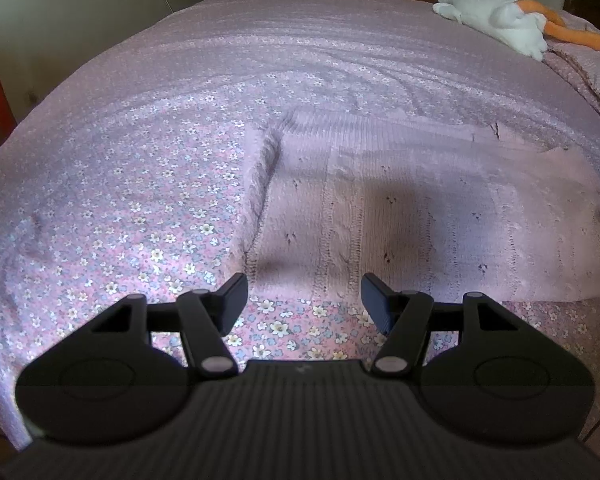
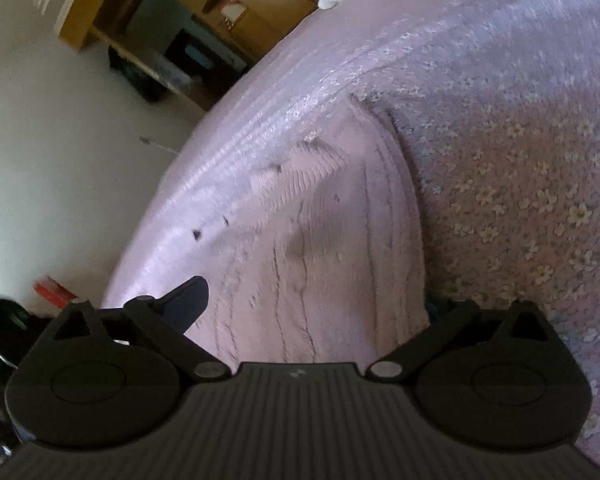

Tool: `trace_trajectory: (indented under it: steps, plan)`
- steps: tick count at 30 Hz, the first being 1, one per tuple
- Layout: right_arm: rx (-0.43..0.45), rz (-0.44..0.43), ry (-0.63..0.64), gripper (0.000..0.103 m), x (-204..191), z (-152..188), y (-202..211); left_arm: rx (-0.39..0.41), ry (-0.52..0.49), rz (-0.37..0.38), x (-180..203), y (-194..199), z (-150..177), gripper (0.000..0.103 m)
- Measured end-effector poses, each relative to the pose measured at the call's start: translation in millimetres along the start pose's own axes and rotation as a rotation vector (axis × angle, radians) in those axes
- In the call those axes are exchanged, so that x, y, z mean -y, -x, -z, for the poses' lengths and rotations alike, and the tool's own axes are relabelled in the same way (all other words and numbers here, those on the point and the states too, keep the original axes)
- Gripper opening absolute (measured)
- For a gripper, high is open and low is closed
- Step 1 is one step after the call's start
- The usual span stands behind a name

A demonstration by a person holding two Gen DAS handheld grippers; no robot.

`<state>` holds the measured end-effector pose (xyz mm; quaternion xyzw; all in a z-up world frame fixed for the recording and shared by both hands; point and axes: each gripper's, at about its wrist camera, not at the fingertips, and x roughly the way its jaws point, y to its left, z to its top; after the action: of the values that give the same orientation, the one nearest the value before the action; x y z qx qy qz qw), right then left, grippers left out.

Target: Fold small clothes

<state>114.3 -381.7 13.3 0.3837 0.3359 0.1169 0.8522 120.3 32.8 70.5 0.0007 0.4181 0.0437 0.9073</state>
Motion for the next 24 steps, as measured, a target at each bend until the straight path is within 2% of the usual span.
trace_trajectory:
  steps: [3, 7, 8, 13, 18, 24]
  plan:
    - [0.008, -0.018, -0.025, 0.093, 3.8, -1.4, -0.5, -0.004, 0.000, 0.003, -0.4, -1.6, -0.5, 0.064]
    - [-0.003, -0.031, -0.026, 0.074, 7.7, 0.7, 0.4, -0.006, -0.006, 0.001, 0.9, -2.8, -0.2, 0.064]
    - [-0.006, -0.041, -0.038, 0.073, 10.6, 1.0, 0.6, -0.006, -0.009, 0.000, 1.2, -3.1, -0.1, 0.064]
    - [0.010, -0.040, -0.073, 0.072, 14.2, 1.4, -5.1, -0.009, -0.012, -0.001, 2.2, -3.8, -0.2, 0.064]
    - [0.016, -0.010, -0.036, 0.073, 8.0, 2.3, -11.3, -0.011, -0.016, -0.002, 2.9, -5.4, 0.3, 0.064]
    - [0.050, -0.005, -0.084, 0.073, 10.5, 2.5, -12.9, -0.017, -0.022, -0.002, 3.4, -7.3, 0.7, 0.064]
